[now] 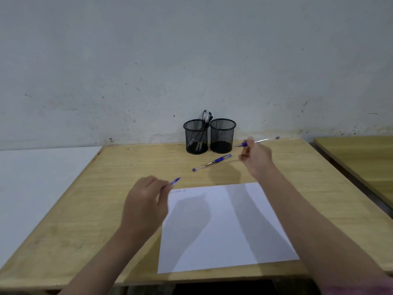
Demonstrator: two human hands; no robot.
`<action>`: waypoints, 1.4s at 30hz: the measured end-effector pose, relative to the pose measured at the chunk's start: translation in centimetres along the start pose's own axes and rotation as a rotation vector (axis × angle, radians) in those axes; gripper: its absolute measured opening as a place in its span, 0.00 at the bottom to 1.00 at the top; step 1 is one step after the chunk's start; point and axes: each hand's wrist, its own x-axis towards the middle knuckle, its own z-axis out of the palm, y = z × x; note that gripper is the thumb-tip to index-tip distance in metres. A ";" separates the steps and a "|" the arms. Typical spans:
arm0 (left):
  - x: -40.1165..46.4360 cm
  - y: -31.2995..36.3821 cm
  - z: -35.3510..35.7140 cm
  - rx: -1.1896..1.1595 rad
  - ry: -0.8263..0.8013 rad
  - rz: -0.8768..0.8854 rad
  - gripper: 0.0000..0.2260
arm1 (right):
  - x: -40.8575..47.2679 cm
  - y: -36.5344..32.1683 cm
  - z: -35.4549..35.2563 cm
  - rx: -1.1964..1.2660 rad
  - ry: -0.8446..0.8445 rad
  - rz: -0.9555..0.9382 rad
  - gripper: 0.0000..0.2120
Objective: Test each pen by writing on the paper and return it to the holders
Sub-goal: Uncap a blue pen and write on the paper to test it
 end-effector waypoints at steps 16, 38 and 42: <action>1.1 -7.1 4.2 -0.017 -0.154 -0.658 0.04 | -6.0 5.8 -0.1 -0.485 -0.345 -0.291 0.04; -3.2 -4.7 2.9 -0.043 -0.502 -0.151 0.31 | -5.9 8.8 2.3 -0.704 -0.319 -0.222 0.12; -3.4 -4.5 2.8 0.013 -0.506 -0.168 0.33 | -5.9 9.4 2.8 -0.676 -0.273 -0.225 0.11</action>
